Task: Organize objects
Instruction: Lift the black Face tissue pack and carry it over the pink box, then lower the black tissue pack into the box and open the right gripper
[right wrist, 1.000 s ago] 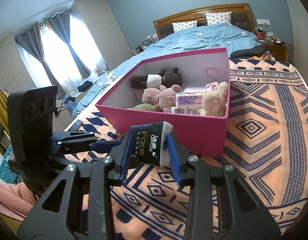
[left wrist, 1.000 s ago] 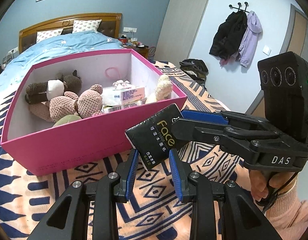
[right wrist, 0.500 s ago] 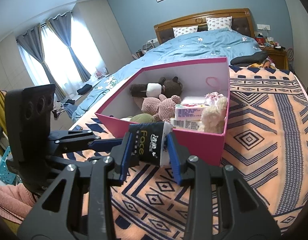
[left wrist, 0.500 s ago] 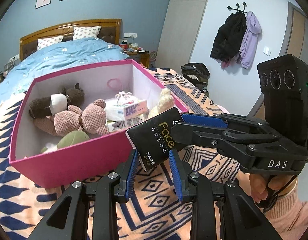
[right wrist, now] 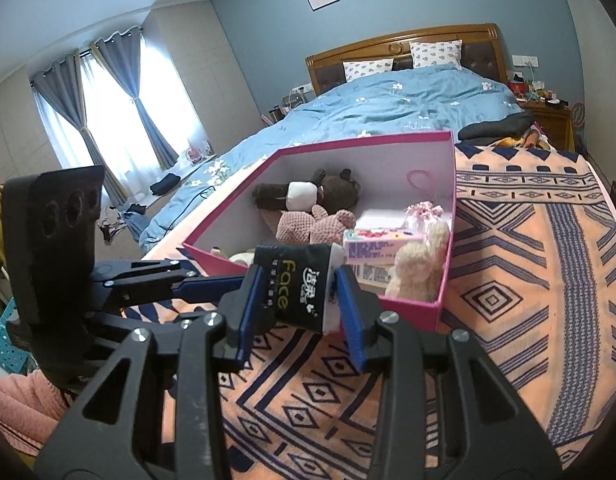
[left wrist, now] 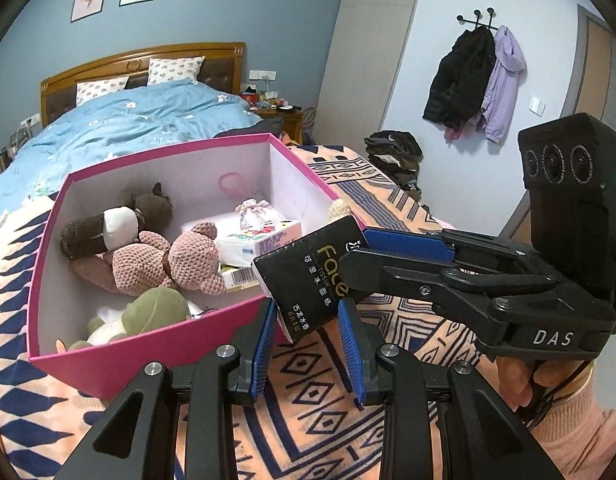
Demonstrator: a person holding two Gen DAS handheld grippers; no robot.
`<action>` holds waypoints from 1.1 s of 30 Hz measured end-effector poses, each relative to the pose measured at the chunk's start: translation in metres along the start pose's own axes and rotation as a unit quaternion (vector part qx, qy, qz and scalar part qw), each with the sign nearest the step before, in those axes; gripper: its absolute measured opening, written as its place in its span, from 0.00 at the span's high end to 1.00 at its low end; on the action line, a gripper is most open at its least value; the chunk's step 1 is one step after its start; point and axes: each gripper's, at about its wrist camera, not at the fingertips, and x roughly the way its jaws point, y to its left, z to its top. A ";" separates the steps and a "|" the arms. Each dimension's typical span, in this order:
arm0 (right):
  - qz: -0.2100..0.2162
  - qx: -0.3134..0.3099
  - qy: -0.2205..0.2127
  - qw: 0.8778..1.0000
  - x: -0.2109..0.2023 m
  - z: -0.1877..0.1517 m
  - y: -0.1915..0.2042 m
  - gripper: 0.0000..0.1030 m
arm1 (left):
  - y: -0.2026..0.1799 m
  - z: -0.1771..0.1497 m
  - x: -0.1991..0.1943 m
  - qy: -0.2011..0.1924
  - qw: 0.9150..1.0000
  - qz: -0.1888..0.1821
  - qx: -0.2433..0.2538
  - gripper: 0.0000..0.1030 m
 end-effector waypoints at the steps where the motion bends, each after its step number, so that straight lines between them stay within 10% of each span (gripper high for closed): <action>1: 0.001 0.000 -0.001 1.000 0.000 0.001 0.000 0.60 | 0.001 0.002 0.000 -0.001 1.000 0.000 0.000 0.70; 33: -0.019 0.014 0.020 1.000 0.045 0.017 -0.023 0.61 | 0.028 0.024 0.046 0.025 0.999 0.044 -0.001 0.70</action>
